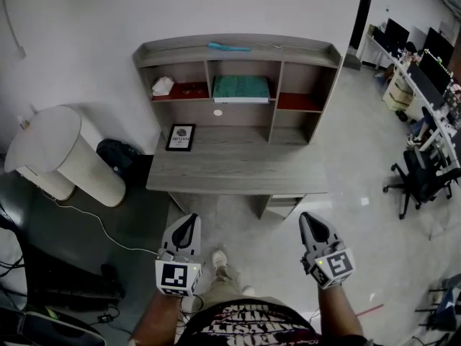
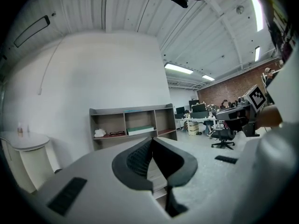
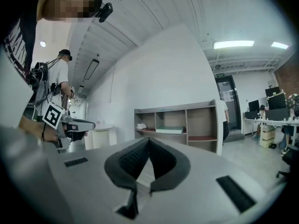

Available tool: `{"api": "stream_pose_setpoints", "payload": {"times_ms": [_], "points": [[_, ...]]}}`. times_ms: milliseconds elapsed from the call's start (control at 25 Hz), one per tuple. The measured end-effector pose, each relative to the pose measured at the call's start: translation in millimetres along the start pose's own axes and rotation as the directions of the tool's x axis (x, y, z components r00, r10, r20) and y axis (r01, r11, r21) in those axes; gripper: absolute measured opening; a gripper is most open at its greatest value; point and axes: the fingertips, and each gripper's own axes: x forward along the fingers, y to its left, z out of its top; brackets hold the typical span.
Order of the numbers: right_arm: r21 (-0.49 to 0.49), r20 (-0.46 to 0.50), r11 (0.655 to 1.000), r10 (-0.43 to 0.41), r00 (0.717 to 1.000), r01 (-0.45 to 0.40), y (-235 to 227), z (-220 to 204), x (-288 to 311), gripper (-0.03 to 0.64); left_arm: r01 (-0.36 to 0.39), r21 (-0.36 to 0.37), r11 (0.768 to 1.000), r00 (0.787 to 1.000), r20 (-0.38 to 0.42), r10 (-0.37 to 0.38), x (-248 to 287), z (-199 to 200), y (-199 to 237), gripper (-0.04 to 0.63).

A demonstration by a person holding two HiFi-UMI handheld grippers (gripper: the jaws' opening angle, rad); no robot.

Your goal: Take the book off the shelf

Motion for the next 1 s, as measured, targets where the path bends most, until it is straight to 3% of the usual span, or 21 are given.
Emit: {"api": "stream_pose_setpoints", "payload": {"times_ms": [560, 1000], "points": [[0.011, 0.0, 0.999, -0.044, 0.999, 0.044, -22, -16, 92, 0.003, 0.039, -0.029, 0.999, 0.999, 0.001, -0.039, 75, -7, 43, 0.006], [-0.01, -0.032, 1.0, -0.024, 0.999, 0.024, -28, -13, 168, 0.003, 0.061, -0.03, 0.998, 0.998, -0.006, -0.061, 131, -11, 92, 0.006]]}}
